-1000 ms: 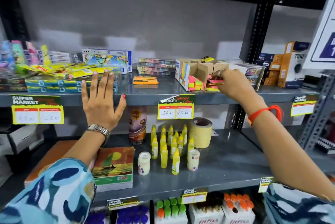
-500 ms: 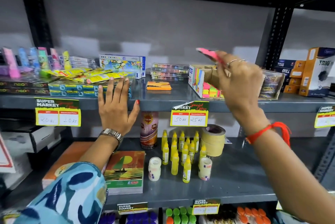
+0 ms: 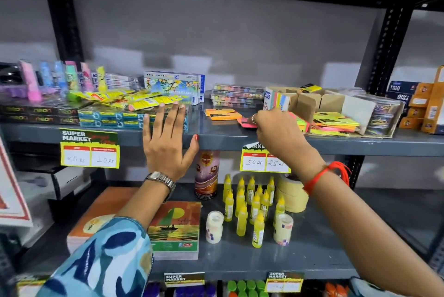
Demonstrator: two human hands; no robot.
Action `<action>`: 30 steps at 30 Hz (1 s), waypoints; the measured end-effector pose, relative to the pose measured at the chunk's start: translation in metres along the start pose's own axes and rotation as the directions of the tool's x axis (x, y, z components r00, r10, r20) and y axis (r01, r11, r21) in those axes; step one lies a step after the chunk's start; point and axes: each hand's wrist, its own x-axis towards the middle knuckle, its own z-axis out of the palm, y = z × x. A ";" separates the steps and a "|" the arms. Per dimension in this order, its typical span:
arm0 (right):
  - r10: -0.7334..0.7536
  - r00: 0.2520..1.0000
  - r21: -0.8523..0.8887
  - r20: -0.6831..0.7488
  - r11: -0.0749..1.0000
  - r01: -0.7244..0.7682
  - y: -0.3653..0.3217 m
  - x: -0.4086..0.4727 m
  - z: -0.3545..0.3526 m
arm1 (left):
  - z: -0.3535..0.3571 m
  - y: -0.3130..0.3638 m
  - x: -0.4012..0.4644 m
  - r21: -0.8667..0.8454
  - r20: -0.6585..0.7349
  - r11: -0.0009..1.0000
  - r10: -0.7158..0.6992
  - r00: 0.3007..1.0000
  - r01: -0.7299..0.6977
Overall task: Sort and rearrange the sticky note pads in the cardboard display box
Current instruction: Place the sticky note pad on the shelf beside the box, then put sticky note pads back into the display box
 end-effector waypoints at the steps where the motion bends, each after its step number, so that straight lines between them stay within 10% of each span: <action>1: 0.004 0.999 0.037 0.043 0.999 -0.005 0.001 0.003 0.001 | 0.000 0.000 0.000 0.000 -0.005 1.000 0.000 1.000 0.000; 5: 0.023 0.997 0.149 0.072 0.988 -0.034 0.006 0.007 0.002 | 0.002 -0.001 0.000 -0.007 -0.019 1.000 -0.003 1.000 0.003; 14: 0.241 0.905 0.230 -0.351 0.959 -0.166 0.064 -0.011 -0.031 | 0.001 0.001 -0.001 -0.010 -0.033 1.000 -0.011 0.999 0.010; 23: 0.304 0.947 0.057 0.106 0.949 -0.311 0.107 -0.031 -0.009 | -0.001 0.002 -0.001 -0.001 -0.002 1.000 -0.017 1.000 0.017; 30: 0.262 0.964 -0.061 -0.054 0.962 -0.265 0.109 -0.039 -0.005 | -0.004 0.003 -0.001 -0.015 0.027 1.000 -0.019 0.999 0.020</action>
